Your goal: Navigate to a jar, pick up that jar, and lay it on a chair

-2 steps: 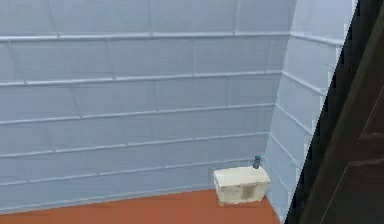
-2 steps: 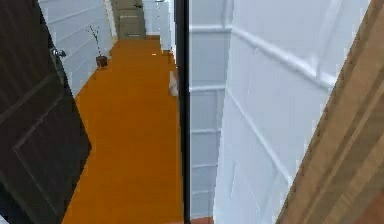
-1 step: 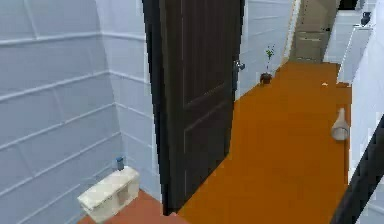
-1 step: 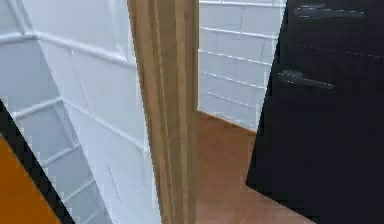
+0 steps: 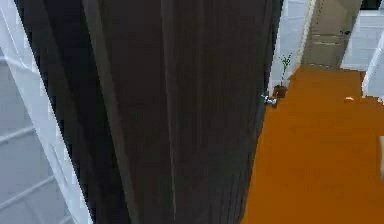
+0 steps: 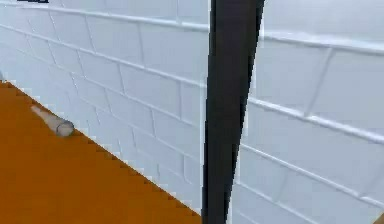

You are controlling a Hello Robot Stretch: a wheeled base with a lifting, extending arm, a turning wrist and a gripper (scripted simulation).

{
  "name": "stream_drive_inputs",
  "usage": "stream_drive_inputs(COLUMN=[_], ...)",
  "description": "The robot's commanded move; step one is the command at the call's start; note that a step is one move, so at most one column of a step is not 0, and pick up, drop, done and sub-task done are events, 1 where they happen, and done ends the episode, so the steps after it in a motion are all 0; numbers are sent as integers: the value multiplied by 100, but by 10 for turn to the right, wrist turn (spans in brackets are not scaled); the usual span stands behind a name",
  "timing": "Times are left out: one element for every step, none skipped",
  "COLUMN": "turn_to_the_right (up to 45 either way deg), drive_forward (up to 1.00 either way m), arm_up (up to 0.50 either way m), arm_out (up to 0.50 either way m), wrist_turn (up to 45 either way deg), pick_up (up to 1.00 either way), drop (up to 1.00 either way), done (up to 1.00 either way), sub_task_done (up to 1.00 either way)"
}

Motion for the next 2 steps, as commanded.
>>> stream_drive_inputs(turn_to_the_right=[360,0], drive_forward=[0,100], arm_up=[0,0], arm_out=[0,0], wrist_turn=[0,0], pick_up=[0,0], drop=[0,0], done=[0,0], sub_task_done=[0,0])
